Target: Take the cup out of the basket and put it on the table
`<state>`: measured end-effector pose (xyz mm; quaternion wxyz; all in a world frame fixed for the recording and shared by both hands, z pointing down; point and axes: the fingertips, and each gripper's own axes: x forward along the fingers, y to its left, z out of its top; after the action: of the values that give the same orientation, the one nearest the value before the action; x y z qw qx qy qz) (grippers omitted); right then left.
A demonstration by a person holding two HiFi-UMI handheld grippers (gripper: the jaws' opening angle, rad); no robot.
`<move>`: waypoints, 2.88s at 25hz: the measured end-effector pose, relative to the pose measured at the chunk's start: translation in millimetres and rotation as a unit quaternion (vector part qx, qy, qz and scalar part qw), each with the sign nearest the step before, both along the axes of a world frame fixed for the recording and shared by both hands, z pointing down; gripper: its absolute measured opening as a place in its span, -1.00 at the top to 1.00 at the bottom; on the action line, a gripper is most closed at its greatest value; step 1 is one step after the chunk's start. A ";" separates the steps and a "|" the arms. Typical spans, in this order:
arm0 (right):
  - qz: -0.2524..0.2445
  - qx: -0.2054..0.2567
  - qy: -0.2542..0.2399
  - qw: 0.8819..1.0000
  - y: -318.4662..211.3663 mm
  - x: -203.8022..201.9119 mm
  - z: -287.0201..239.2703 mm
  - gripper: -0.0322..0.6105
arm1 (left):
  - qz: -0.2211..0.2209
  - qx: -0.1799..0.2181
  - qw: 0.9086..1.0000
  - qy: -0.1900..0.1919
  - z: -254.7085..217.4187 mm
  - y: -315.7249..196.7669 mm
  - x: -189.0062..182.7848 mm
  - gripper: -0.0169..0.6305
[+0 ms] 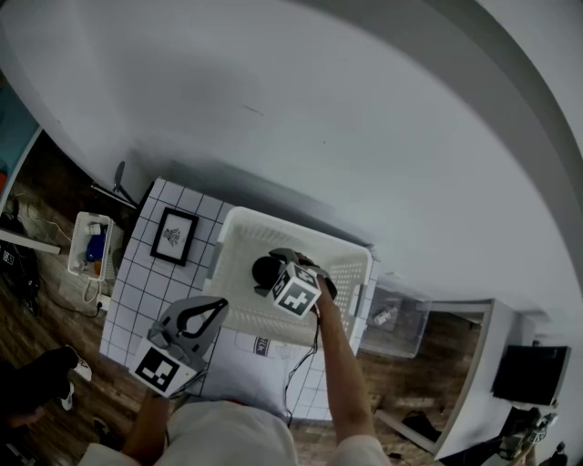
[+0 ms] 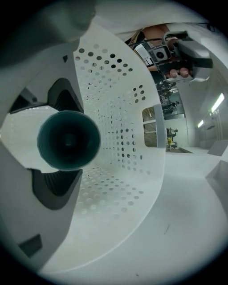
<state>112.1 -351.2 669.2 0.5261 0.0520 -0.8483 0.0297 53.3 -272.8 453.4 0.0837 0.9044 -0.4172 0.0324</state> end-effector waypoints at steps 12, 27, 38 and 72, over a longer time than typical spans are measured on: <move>0.017 -0.004 -0.015 1.000 12.2 7.0 -45.4 -0.31 | -0.008 0.013 1.000 -0.011 -11.4 21.9 -12.3 0.94; 0.007 0.027 -0.029 0.999 33.9 0.4 -119.5 -0.31 | -0.038 0.021 0.999 -0.014 -21.8 64.6 -34.8 0.94; -0.022 0.059 -0.038 0.997 55.5 -18.5 -173.4 -0.30 | -0.068 0.022 0.997 -0.012 -26.2 96.0 -56.9 0.94; -0.190 0.063 -0.104 0.974 168.8 -192.2 -209.4 -0.30 | -0.203 0.010 0.979 0.004 3.6 187.7 -172.5 0.94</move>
<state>-80.1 -182.4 459.8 0.4264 -0.0801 -0.8931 -0.1189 -119.2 -85.1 457.0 0.0812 0.8018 -0.5920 0.0067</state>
